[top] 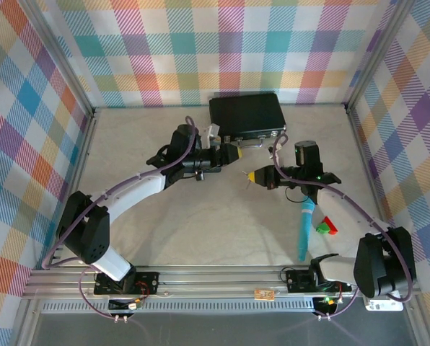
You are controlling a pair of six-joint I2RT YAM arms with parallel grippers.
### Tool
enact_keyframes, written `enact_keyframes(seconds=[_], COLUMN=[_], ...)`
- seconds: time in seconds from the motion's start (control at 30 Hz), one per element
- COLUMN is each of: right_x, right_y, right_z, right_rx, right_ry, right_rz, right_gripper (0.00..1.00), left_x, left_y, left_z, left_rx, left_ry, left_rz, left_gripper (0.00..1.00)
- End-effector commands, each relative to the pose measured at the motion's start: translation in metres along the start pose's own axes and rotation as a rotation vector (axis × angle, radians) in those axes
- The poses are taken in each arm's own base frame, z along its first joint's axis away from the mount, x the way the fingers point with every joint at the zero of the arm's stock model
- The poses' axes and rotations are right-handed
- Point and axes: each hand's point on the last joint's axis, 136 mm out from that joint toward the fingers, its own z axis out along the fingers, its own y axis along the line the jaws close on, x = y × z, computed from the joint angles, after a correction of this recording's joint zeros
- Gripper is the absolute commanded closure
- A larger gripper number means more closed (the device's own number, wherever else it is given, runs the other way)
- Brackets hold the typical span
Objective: Unlock a padlock with a key
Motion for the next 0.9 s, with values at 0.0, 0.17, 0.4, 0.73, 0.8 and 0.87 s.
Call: enact_keyframes(seconds=[0.0, 0.17, 0.4, 0.73, 0.8, 0.87], right_x=[-0.015, -0.027, -0.029, -0.041, -0.045, -0.049], right_y=[-0.011, -0.012, -0.003, 0.028, 0.029, 0.029], right_z=[-0.006, -0.01, -0.011, -0.014, -0.015, -0.015], right_rx=[0.164, 0.274, 0.23, -0.055, -0.099, -0.131], right_ry=[-0.051, -0.096, -0.144, -0.246, -0.255, -0.263], right_rz=[-0.095, -0.197, -0.185, -0.039, -0.013, 0.005], right_gripper=[1.0, 1.0, 1.0, 1.0, 1.0, 1.0], left_x=[-0.014, -0.005, -0.008, -0.007, -0.008, -0.01], left_y=[0.002, -0.006, -0.019, -0.018, -0.019, -0.02], left_z=[0.001, 0.011, 0.019, 0.008, 0.003, -0.003], left_rx=[0.003, 0.007, 0.067, 0.027, 0.02, 0.018], left_ry=[-0.147, -0.197, -0.23, -0.29, -0.311, -0.34], left_rz=[-0.164, -0.243, -0.245, -0.204, -0.191, -0.18], left_gripper=[0.33, 0.35, 0.36, 0.34, 0.34, 0.34])
